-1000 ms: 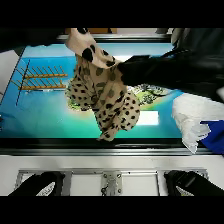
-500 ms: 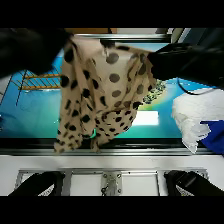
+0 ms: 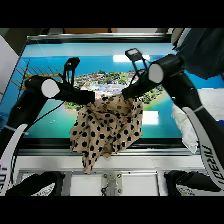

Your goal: Fold the clothes and pants, and hang the long-sleeved shirts on hangers.

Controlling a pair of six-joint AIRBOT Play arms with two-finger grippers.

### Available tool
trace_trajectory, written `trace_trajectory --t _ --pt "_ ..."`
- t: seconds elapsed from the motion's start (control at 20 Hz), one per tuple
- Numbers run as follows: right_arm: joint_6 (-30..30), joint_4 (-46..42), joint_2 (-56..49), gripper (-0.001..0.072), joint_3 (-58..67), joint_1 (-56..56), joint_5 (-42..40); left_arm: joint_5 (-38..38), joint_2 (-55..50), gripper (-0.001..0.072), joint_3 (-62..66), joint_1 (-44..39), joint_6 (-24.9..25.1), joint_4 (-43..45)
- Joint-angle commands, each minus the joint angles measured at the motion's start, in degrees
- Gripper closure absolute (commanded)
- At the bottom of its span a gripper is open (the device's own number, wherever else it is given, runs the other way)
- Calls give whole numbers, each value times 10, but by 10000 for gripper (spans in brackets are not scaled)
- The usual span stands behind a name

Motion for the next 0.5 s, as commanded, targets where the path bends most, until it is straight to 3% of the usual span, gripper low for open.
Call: trace_trajectory --t 0.0,0.15,0.2,0.25,0.3,0.45 --pt "-10 0 -54 705 -19 -1 -23 1 -73 695 -7 41 47 -67" --pt "-10 0 -51 705 -19 -2 -39 3 -118 695 38 52 95 -104" --pt "-8 0 -49 705 -19 -2 -39 2 -131 607 62 57 96 -100" --pt "-5 0 -47 705 -19 -2 -39 -1 -141 213 88 63 96 -100" --pt "4 0 -43 705 -19 -3 -40 -9 -144 11 111 71 97 -100" --pt "40 10 -28 705 -12 -17 -54 -16 -115 29 129 80 97 -99"
